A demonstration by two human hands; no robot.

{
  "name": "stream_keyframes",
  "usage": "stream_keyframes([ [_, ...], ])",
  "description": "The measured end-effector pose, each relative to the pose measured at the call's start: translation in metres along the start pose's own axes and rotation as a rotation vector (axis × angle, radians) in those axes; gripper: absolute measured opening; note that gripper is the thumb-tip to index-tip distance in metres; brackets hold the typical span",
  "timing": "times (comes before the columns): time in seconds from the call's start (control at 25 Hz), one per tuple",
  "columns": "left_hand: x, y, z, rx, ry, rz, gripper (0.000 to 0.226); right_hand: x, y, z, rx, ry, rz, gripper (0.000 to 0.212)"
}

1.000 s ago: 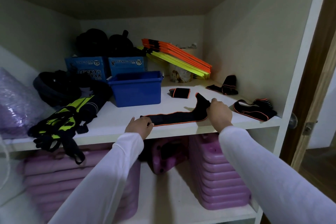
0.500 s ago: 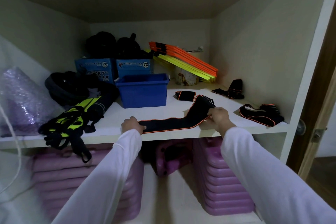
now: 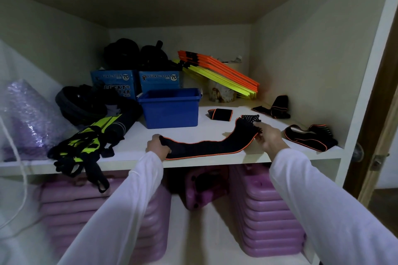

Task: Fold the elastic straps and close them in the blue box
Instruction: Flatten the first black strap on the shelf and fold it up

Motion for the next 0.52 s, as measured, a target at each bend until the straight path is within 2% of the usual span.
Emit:
stream_keyframes([
  [0.12, 0.002, -0.002, -0.017, -0.089, -0.14, 0.059, 0.062, 0.006, 0.007, 0.002, 0.038, -0.099, -0.045, 0.027],
  [0.32, 0.003, -0.006, -0.054, -0.27, -0.193, 0.114, 0.061, 0.005, 0.015, 0.013, 0.153, -0.372, -0.114, 0.018],
  [0.44, 0.006, -0.006, -0.062, -0.283, -0.192, 0.112, 0.058, -0.004, 0.016, 0.012, 0.167, -0.546, -0.101, 0.016],
  [0.52, 0.007, -0.006, -0.061, -0.259, -0.113, 0.141, 0.058, -0.006, 0.017, 0.009, 0.131, -0.636, -0.123, 0.034],
])
Point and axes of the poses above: each hand's wrist, its own y-axis towards the middle knuckle, its own z-axis out of the palm, x = y × z, the point moved 9 cm from there along y, towards the middle knuckle, and after that the axes turned 4 degrees about y, right-handed, at the moved point
